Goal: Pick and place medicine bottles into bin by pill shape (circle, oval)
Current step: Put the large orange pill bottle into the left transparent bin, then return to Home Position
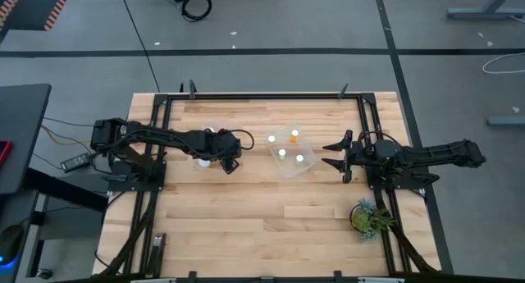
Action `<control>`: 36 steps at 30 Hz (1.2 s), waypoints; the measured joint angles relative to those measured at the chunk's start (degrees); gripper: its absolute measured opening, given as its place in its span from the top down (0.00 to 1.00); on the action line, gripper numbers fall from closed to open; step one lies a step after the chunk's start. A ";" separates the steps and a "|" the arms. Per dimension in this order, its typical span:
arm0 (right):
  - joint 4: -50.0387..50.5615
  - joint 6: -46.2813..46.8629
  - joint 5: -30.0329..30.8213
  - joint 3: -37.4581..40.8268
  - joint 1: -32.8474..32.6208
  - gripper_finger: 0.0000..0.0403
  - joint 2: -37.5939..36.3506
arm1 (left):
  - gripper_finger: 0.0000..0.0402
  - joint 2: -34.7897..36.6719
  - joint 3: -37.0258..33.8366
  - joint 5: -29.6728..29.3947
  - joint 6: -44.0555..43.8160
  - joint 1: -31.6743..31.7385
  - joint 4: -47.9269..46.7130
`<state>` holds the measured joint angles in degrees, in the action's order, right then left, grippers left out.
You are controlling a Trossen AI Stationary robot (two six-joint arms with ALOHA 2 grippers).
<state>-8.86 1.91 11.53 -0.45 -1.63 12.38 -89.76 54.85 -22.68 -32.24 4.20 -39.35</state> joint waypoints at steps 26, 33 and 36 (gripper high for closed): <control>-0.01 0.00 0.00 0.00 -0.01 0.46 0.01 | 0.41 14.71 4.82 -3.77 14.82 -4.01 -5.55; -0.01 0.00 0.00 0.00 -0.01 0.46 0.01 | 0.46 15.76 4.66 -6.90 14.64 -11.27 -5.32; -0.01 0.00 0.00 0.00 0.00 0.46 0.00 | 0.47 15.93 1.31 -8.36 14.93 -14.72 -0.89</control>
<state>-8.87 1.91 11.53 -0.45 -1.63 12.38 -73.82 56.16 -31.03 -17.32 -10.52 -40.25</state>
